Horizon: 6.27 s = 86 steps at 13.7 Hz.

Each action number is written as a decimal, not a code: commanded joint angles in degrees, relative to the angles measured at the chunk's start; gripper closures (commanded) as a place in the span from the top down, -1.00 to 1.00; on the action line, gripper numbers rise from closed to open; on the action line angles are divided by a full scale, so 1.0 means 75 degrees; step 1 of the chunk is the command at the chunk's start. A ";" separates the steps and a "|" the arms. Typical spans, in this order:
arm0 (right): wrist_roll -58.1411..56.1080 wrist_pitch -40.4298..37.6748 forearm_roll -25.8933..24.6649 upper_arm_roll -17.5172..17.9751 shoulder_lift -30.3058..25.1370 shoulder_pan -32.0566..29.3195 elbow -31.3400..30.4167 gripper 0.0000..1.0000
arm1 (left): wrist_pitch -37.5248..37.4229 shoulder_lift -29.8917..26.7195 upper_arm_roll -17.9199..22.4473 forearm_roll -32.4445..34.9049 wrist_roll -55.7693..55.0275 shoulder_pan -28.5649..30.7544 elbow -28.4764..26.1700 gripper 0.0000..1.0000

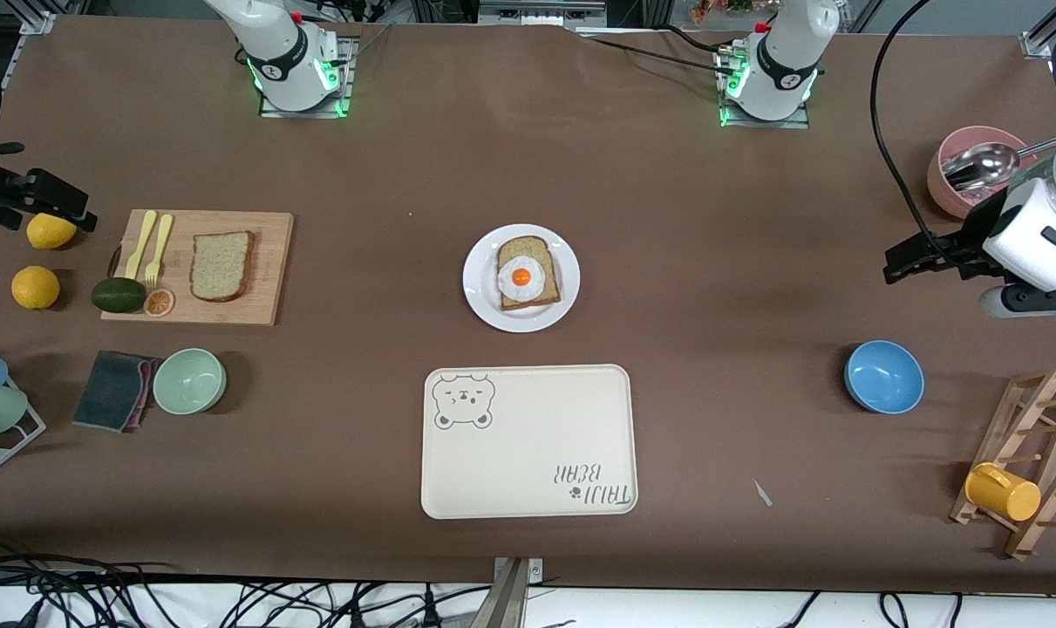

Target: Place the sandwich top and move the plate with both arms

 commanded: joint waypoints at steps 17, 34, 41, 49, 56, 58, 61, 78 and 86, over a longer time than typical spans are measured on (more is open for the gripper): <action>-0.0083 -0.0081 0.0011 0.0001 0.0545 0.0236 -0.0085 1.00 | -0.0107 -0.0009 0.0019 -0.0209 0.0063 0.0020 0.0106 1.00; 0.2059 0.2948 -0.2040 0.0692 0.0370 0.0295 -0.3502 0.99 | -0.0107 -0.0021 0.0007 -0.0268 0.0052 -0.0039 0.0106 1.00; 0.4204 0.6010 -0.3503 0.0680 0.0637 0.0295 -0.5792 0.97 | -0.0107 -0.0021 0.0007 -0.0326 0.0051 -0.0039 0.0117 1.00; 0.4441 0.6586 -0.4148 0.0424 0.1727 0.0260 -0.5793 0.67 | -0.0107 -0.0021 0.0019 -0.0338 0.0052 0.0032 0.0106 1.00; 0.4441 0.7067 -0.4361 0.0165 0.2033 0.0271 -0.5723 -0.87 | -0.0107 -0.0009 0.0054 -0.0397 0.0052 0.0032 0.0106 1.00; 0.4429 0.7067 -0.4361 0.0165 0.2033 0.0271 -0.5711 -1.00 | -0.0107 0.0002 0.0077 -0.0408 0.0063 0.0032 0.0106 1.00; 0.4371 0.7044 -0.4361 0.0176 0.1963 0.0271 -0.5595 -1.00 | -0.0107 0.0003 0.0077 -0.0396 -0.0030 0.0032 0.0106 1.00; 0.5035 0.0353 -0.2241 0.1512 0.3378 0.2355 0.0320 -1.00 | -0.0142 0.0073 0.0054 -0.0314 -0.0711 0.0172 -0.0070 1.00; 0.7660 0.0644 -0.1115 0.1512 0.5113 0.4629 0.2325 -1.00 | -0.0189 0.0190 0.0066 -0.0268 -0.0780 0.0114 -0.0082 1.00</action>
